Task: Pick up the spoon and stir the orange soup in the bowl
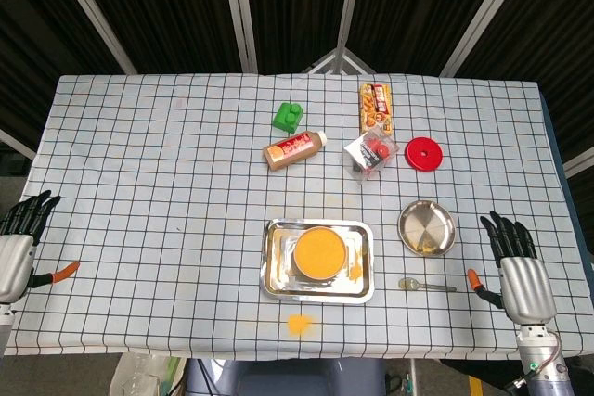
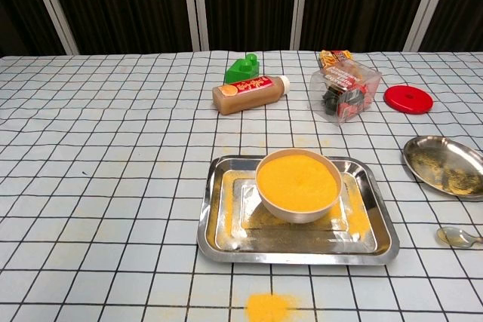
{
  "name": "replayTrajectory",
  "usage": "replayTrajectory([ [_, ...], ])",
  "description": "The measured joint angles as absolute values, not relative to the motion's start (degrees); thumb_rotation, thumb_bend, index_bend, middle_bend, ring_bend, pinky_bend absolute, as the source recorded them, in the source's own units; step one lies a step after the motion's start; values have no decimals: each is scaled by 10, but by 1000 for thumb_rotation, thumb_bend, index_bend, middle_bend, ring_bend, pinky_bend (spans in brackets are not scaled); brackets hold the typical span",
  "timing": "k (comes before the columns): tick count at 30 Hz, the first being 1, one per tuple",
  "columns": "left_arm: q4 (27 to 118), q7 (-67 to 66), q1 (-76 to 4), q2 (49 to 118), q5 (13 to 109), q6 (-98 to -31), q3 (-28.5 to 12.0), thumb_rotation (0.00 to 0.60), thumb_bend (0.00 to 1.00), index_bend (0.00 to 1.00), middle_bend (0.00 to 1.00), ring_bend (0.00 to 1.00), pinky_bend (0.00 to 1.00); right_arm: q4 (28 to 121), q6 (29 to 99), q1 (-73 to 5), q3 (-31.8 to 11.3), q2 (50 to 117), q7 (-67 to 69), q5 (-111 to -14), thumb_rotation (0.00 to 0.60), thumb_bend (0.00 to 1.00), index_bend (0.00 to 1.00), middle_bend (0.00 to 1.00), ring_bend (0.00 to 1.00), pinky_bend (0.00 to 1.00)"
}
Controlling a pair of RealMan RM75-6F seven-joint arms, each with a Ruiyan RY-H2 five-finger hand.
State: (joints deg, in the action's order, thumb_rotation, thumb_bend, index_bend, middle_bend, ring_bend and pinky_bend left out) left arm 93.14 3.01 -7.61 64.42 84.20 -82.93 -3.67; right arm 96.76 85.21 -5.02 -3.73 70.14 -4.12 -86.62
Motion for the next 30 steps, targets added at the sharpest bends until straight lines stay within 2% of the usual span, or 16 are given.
replayTrajectory([
  [6,928,27,-75,644,848,-837,-38,600,0,0,0,0,0,980,845,-50,-27,703,-69,-871,600,398,368,18,0,0],
  [9,928,28,-76,644,847,-837,-39,600,0,0,0,0,0,986,839,-51,-21,709,-97,-875,600,398,456,61,0,0],
  [17,927,27,-77,645,845,-836,-41,600,0,0,0,0,0,987,807,-59,-7,753,-202,-866,600,397,549,109,0,0],
  [30,926,29,-79,646,844,-834,-41,600,0,0,0,0,0,937,767,-66,0,827,-282,-810,600,398,554,111,0,0],
])
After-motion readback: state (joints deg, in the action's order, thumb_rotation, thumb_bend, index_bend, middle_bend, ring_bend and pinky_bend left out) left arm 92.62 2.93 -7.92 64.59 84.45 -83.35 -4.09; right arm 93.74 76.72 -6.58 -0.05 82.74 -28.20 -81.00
